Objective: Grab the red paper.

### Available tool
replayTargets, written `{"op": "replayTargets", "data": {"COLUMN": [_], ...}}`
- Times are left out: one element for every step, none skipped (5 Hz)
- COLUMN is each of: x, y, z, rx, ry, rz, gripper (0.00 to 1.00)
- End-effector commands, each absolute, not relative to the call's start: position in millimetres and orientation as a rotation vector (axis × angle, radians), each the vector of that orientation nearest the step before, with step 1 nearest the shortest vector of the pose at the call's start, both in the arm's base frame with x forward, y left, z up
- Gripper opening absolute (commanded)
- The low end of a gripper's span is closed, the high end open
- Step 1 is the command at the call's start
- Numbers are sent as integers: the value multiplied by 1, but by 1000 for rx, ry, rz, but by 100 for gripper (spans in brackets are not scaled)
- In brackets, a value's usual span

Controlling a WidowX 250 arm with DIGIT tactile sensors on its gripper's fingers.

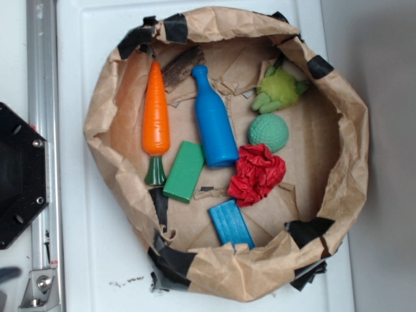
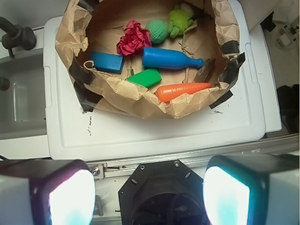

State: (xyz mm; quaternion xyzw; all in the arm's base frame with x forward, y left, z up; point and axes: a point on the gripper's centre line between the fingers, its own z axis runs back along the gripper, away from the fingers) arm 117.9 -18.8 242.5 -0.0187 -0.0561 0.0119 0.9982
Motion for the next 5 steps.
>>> {"op": "replayTargets", "data": {"x": [118, 168, 219, 268, 292], "y": [-19, -6, -1, 4, 4], "z": [242, 220, 203, 162, 122], "rx": [-37, -18, -20, -60, -97], "ry": [-112, -240, -354, -352, -290], "rz": [24, 99, 150, 210, 268], "gripper": [100, 100, 100, 100, 100]}}
